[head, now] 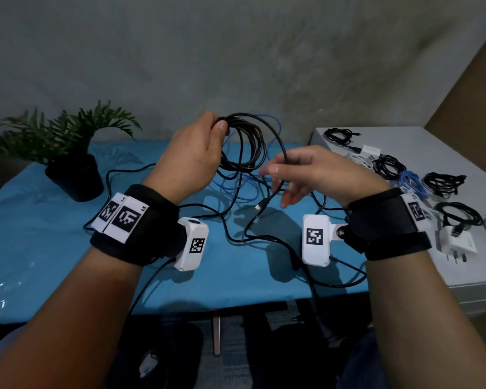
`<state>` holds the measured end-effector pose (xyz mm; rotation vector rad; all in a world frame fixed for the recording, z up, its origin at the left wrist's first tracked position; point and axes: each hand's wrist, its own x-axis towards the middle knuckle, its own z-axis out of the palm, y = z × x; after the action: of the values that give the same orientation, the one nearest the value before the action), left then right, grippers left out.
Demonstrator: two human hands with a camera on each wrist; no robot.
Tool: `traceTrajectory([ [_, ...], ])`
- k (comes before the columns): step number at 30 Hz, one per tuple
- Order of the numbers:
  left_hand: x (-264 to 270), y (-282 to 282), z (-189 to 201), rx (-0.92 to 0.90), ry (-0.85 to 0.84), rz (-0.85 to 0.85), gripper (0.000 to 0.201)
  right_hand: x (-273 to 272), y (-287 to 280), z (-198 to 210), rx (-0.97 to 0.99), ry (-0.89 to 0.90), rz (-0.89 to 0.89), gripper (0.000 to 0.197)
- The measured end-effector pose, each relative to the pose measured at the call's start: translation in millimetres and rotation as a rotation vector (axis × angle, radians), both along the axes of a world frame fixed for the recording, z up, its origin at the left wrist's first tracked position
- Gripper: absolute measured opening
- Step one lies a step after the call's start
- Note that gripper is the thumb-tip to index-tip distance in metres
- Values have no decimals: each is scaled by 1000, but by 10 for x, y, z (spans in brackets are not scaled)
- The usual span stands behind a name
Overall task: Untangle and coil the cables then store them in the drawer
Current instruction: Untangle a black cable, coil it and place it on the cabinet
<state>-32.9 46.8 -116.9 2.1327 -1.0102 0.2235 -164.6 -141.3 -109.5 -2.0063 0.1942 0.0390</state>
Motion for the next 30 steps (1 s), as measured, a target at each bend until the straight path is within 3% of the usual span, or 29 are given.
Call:
traceTrajectory([
  [5, 26, 2, -1, -88, 119, -58, 32, 88, -49, -105, -54, -79, -105, 23],
  [9, -21, -47, -17, -171, 239, -152, 30, 219, 38, -209, 217, -208, -167, 13],
  [14, -23, -45, -41, -160, 228, -211, 30, 261, 67, -233, 611, -273, -164, 17],
  [17, -43, -57, -36, -177, 191, -216, 29, 288, 152, -274, 729, -241, -117, 19],
  [20, -75, -87, -39, -182, 87, -156, 25, 295, 294, -275, 751, -184, -50, 31],
  [24, -106, -130, -76, -138, -30, -19, 30, 298, 323, -239, 927, -129, 17, 61],
  [26, -106, -156, -115, -119, -56, 42, 33, 306, 348, -220, 863, -107, -27, 68],
  [30, -111, -204, -167, -72, -68, 113, 35, 355, 467, -253, 631, -93, -124, 25],
])
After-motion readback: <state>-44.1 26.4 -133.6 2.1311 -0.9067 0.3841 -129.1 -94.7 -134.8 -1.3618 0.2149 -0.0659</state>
